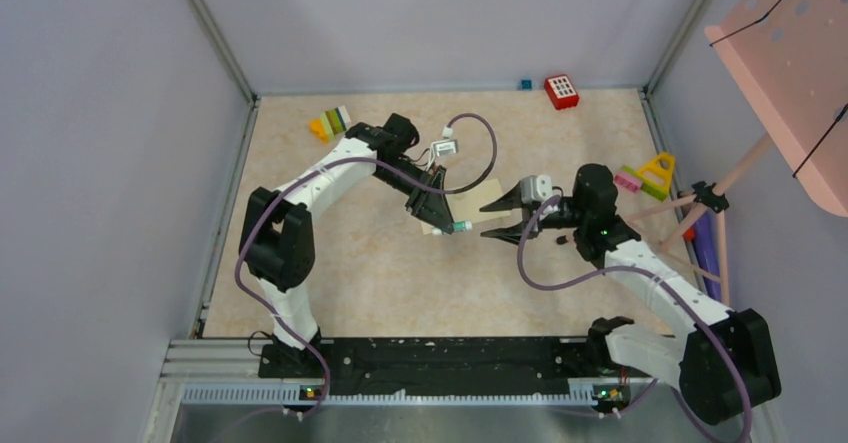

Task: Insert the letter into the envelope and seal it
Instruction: Screw the solid glue.

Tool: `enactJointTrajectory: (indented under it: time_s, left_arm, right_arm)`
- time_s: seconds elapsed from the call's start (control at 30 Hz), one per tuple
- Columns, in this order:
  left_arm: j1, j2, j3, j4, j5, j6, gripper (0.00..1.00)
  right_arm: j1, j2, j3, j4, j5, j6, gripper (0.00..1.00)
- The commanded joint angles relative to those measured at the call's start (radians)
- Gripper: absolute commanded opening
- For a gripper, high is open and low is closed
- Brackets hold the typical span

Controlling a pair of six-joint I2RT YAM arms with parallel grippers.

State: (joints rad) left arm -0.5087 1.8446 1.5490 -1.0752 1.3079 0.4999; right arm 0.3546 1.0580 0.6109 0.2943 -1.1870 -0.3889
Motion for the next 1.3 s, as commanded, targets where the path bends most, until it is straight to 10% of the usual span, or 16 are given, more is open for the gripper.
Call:
enactJointTrajectory:
  time_s: [0.0, 0.9, 1.27]
  left_arm:
    - [0.002, -0.033, 0.026, -0.007, 0.046, 0.019, 0.0]
    - [-0.01, -0.051, 0.024, 0.0, -0.023, 0.015, 0.0]
    - [-0.009, -0.215, -0.12, 0.312, -0.239, -0.196, 0.0]
  right_arm:
    - [0.022, 0.018, -0.001, 0.086, -0.064, -0.03, 0.48]
    - [0.092, 0.107, 0.049, 0.039, -0.035, -0.001, 0.23]
    - [0.037, 0.218, 0.167, 0.012, 0.011, 0.499, 0.2]
